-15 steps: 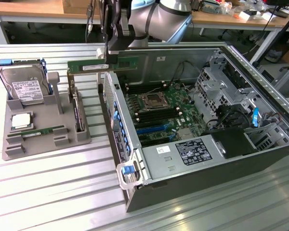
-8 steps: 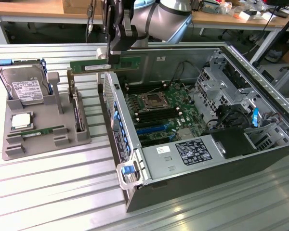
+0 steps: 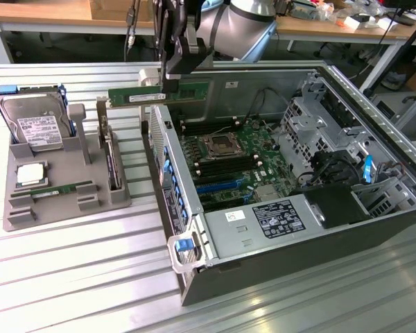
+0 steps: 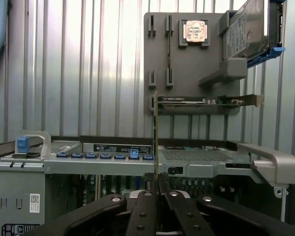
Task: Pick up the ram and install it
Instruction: 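Pick up the ram and move it above insertion slot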
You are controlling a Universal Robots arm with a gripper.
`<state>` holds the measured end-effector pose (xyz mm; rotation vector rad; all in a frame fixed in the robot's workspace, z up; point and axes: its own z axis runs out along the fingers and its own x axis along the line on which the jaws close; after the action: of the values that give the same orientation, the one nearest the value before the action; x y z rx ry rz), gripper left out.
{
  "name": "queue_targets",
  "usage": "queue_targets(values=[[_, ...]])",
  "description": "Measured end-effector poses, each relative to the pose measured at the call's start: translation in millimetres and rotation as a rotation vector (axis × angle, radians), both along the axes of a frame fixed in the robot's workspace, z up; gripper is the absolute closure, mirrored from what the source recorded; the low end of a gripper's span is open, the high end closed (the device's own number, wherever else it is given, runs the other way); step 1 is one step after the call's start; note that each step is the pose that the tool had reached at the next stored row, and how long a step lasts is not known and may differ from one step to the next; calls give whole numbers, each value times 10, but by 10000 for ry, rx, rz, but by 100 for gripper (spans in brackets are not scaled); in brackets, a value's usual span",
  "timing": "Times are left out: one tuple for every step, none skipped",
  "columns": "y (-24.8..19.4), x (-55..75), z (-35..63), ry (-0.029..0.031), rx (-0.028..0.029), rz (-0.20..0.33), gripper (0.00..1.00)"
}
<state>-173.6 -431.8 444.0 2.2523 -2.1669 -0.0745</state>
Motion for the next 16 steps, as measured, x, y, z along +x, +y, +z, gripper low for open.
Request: queue_targets(values=[[0, 6, -1, 1, 0, 0, 88], [0, 11, -2, 0, 1, 0, 88], [0, 27, -4, 0, 1, 0, 88], [0, 40, -6, 0, 1, 0, 88], [0, 58, -9, 0, 1, 1, 88], [0, 72, -11, 0, 0, 0, 88], [0, 80, -12, 0, 0, 0, 88], [0, 85, -13, 0, 0, 0, 88], [0, 92, -14, 0, 0, 0, 88], [0, 104, -16, 0, 1, 0, 88], [0, 113, -17, 0, 1, 0, 88], [0, 121, -18, 0, 0, 0, 88], [0, 130, -19, 0, 0, 0, 88], [0, 135, -21, 1, 0, 0, 88], [0, 143, -22, 0, 0, 0, 88], [0, 155, -24, 0, 0, 0, 88]])
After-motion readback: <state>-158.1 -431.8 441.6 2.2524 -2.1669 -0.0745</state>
